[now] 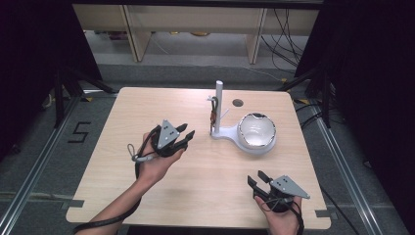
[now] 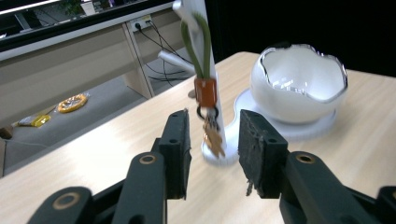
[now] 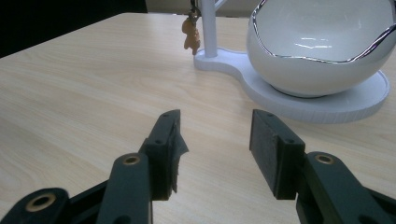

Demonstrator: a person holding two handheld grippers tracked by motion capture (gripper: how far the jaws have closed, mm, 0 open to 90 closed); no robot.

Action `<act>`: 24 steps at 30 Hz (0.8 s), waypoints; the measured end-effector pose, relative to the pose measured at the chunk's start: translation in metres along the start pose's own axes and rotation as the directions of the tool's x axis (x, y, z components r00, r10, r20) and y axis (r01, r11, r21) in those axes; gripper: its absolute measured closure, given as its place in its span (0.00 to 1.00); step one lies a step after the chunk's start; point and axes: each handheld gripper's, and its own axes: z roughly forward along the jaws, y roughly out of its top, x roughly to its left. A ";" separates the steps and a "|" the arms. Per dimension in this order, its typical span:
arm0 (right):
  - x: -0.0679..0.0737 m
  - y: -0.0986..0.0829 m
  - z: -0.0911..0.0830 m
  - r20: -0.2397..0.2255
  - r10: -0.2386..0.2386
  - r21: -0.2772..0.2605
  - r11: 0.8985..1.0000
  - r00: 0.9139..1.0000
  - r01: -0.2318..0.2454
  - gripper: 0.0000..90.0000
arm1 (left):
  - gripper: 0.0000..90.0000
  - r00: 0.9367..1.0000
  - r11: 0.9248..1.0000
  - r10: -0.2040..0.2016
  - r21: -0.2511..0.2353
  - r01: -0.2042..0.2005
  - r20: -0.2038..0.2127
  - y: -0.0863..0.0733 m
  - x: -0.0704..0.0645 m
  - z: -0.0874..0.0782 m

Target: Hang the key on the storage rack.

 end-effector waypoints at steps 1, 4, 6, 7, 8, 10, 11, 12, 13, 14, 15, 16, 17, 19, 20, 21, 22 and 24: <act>0.000 0.000 0.001 -0.003 -0.003 -0.009 1.000 1.000 0.002 0.60 | 0.68 1.000 1.000 -0.004 0.004 0.004 0.000 -0.005 0.001 -0.005; -0.001 -0.001 0.002 -0.008 -0.005 -0.015 1.000 1.000 0.005 0.60 | 0.65 1.000 1.000 -0.013 0.013 0.013 -0.015 -0.024 0.002 -0.019; 0.002 -0.002 0.001 -0.004 0.029 0.001 1.000 1.000 -0.029 0.60 | 0.64 0.999 0.999 -0.027 0.018 0.027 -0.025 -0.040 0.002 -0.028; 0.001 -0.002 0.002 -0.001 0.014 -0.003 1.000 1.000 -0.014 0.59 | 0.63 0.999 0.999 -0.025 0.030 0.026 -0.036 -0.056 0.002 -0.036; 0.000 -0.002 0.002 0.004 0.006 -0.003 1.000 1.000 -0.006 0.59 | 0.62 0.999 1.000 -0.022 0.018 0.023 -0.046 -0.065 0.003 -0.039; -0.002 -0.003 0.002 0.008 -0.011 -0.003 1.000 1.000 0.011 0.59 | 0.61 0.997 0.999 -0.042 0.024 0.044 -0.060 -0.082 0.005 -0.046; -0.001 -0.002 0.001 0.014 -0.001 0.003 1.000 1.000 0.001 0.59 | 0.60 0.996 0.998 -0.056 0.035 0.058 -0.072 -0.090 0.005 -0.050; -0.001 -0.003 0.002 0.005 0.005 0.003 1.000 1.000 -0.005 0.59 | 0.59 0.995 0.997 -0.067 0.042 0.070 -0.081 -0.097 0.006 -0.053; -0.001 -0.003 0.002 0.005 0.005 0.003 1.000 1.000 -0.005 0.59 | 0.59 0.995 0.997 -0.067 0.042 0.070 -0.081 -0.097 0.006 -0.053; -0.003 -0.003 0.002 0.013 -0.005 -0.002 1.000 1.000 0.005 0.59 | 0.58 0.992 0.995 -0.084 0.047 0.088 -0.094 -0.110 0.007 -0.060; -0.004 -0.004 0.003 0.005 -0.006 -0.008 1.000 1.000 0.006 0.59 | 0.58 0.991 0.995 -0.087 0.048 0.092 -0.102 -0.115 0.008 -0.062; -0.004 -0.004 0.003 0.005 -0.006 -0.008 1.000 1.000 0.006 0.59 | 0.57 0.991 0.995 -0.087 0.048 0.092 -0.102 -0.115 0.008 -0.062; -0.005 -0.004 0.003 0.009 -0.020 0.002 1.000 1.000 0.020 0.59 | 0.57 0.990 0.994 -0.091 0.051 0.097 -0.106 -0.120 0.009 -0.066; -0.004 -0.004 0.002 0.012 -0.020 0.002 1.000 1.000 0.020 0.58 | 0.55 0.988 0.993 -0.102 0.049 0.108 -0.114 -0.124 0.010 -0.069; -0.003 -0.005 0.002 0.006 0.002 0.004 1.000 1.000 -0.002 0.58 | 0.55 0.987 0.993 -0.100 0.046 0.107 -0.125 -0.128 0.011 -0.073; -0.003 -0.005 0.002 0.006 0.002 0.004 1.000 1.000 -0.002 0.58 | 0.54 0.987 0.993 -0.100 0.046 0.107 -0.125 -0.128 0.011 -0.073; -0.004 -0.005 0.002 0.003 -0.001 0.001 1.000 1.000 0.001 0.58 | 0.54 0.987 0.994 -0.101 0.034 0.106 -0.124 -0.130 0.011 -0.073; -0.004 -0.006 0.003 -0.010 0.003 -0.003 1.000 1.000 -0.003 0.58 | 0.54 0.986 0.994 -0.106 0.018 0.109 -0.126 -0.130 0.011 -0.075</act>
